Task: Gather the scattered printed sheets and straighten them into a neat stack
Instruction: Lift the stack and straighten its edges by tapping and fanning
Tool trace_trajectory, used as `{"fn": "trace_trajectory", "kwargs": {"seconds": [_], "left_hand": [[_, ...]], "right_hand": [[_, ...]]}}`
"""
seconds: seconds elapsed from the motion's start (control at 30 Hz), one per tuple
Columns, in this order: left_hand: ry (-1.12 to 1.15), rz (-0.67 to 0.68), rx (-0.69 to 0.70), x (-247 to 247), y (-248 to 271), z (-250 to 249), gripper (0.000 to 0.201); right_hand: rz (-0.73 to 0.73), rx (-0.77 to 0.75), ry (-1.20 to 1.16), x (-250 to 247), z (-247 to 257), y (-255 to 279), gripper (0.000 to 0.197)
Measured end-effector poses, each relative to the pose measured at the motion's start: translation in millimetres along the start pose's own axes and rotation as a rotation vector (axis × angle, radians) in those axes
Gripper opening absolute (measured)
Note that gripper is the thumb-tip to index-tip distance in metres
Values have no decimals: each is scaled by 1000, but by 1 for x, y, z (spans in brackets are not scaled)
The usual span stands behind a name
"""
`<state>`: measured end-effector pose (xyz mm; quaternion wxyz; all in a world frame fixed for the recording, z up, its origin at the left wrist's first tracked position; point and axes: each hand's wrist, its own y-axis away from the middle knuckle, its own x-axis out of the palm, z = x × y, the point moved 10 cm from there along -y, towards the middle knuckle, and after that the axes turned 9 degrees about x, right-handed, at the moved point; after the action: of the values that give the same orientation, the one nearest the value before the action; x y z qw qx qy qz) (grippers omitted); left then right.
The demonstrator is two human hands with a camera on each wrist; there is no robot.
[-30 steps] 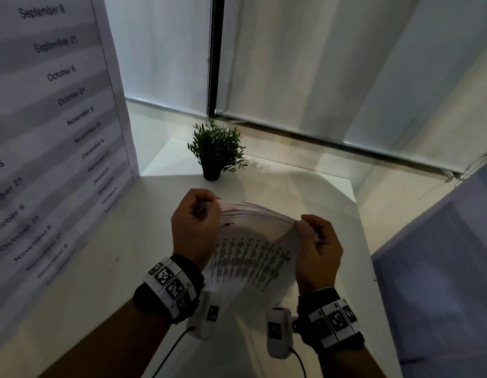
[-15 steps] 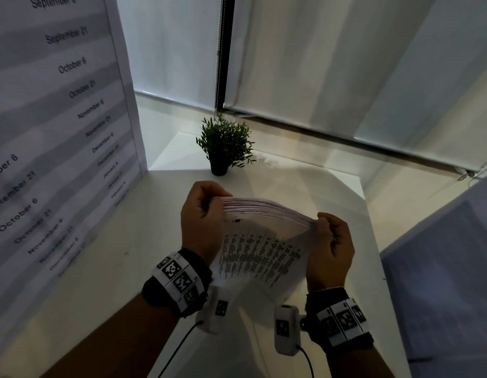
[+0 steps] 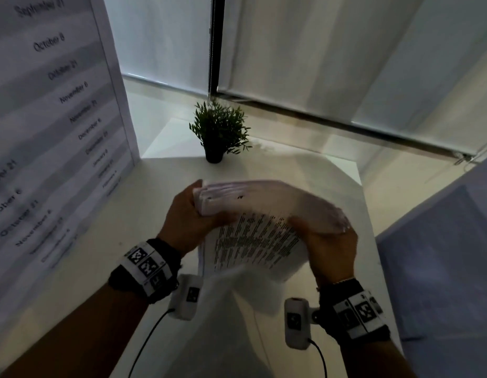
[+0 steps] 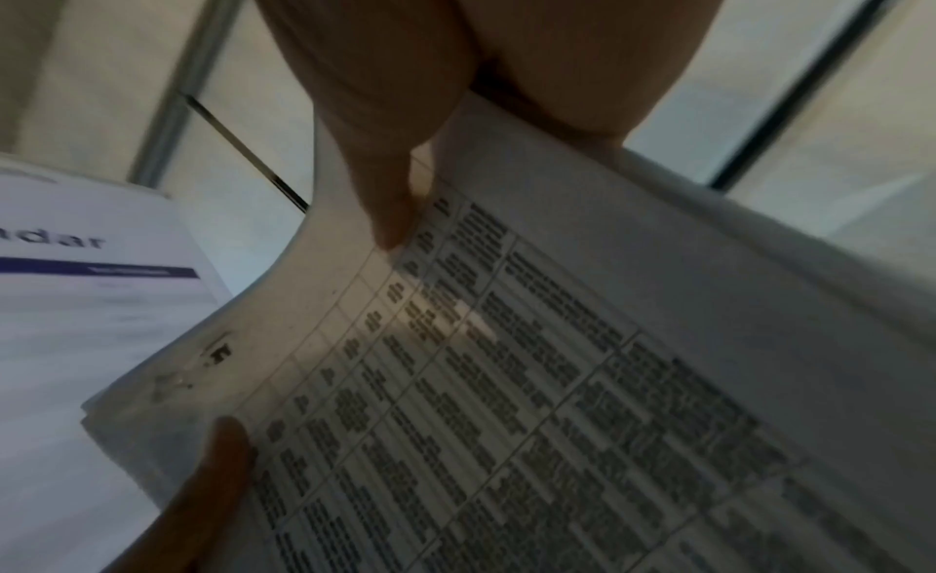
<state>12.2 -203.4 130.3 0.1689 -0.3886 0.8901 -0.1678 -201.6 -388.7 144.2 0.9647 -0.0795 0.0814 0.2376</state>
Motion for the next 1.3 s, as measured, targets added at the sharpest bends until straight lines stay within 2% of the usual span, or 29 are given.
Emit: {"fn": "trace_trajectory", "kwargs": {"seconds": [0.03, 0.1, 0.2, 0.33, 0.4, 0.47, 0.53, 0.63, 0.7, 0.77, 0.83, 0.87, 0.93, 1.0, 1.03, 1.1, 1.17, 1.23, 1.3], "left_hand": [[-29, 78, -57, 7, 7, 11, 46], [-61, 122, -181, 15, 21, 38, 38], [-99, 34, -207, 14, 17, 34, 26], [-115, -170, 0, -1, 8, -18, 30], [-179, -176, 46, -3, 13, -19, 28], [-275, -74, -14, 2, 22, 9, 40], [-242, -3, -177, 8, 34, 47, 38], [-196, -42, -292, 13, 35, 65, 27], [-172, -174, -269, 6, 25, 48, 21], [-226, -289, -142, -1, 18, 20, 17], [-284, -358, -50, -2, 22, 0, 18], [-298, -373, -48, -1, 27, -4, 21], [-279, -352, -120, 3, 39, 10, 29], [-247, -262, -308, 11, 51, 40, 33], [-233, -215, -405, 15, 58, 57, 29], [-228, -179, -460, 21, 62, 75, 17], [-229, -227, -397, 22, 57, 66, 12], [-261, -323, -284, 18, 47, 43, 19], [-338, -431, -109, 11, 42, 12, 17]], "right_hand": [[28, 42, 36, 5, -12, 3, 45], [104, 148, 22, 19, -35, 10, 43], [80, 166, 19, 23, -25, 7, 34], [-15, -42, -44, 9, 23, 9, 31], [-41, -59, -65, 7, 17, 14, 32], [-2, 55, 2, 19, -14, 16, 31], [79, 181, 52, 35, -47, 18, 27], [60, 278, 20, 38, -59, 13, 30], [17, 224, 37, 33, -42, 8, 28], [-12, 97, 21, 29, -15, 8, 28], [-63, -28, 3, 23, 2, 13, 30], [-91, -70, 37, 22, 4, 17, 25], [-124, -47, 178, 27, -15, 23, 16], [-48, 123, 230, 38, -61, 25, 30], [9, 196, 238, 45, -82, 27, 32], [59, 262, 235, 54, -96, 27, 23], [22, 237, 208, 53, -84, 24, 17], [-49, 102, 208, 47, -58, 18, 17], [-107, -15, 258, 44, -38, 20, 19]]}}
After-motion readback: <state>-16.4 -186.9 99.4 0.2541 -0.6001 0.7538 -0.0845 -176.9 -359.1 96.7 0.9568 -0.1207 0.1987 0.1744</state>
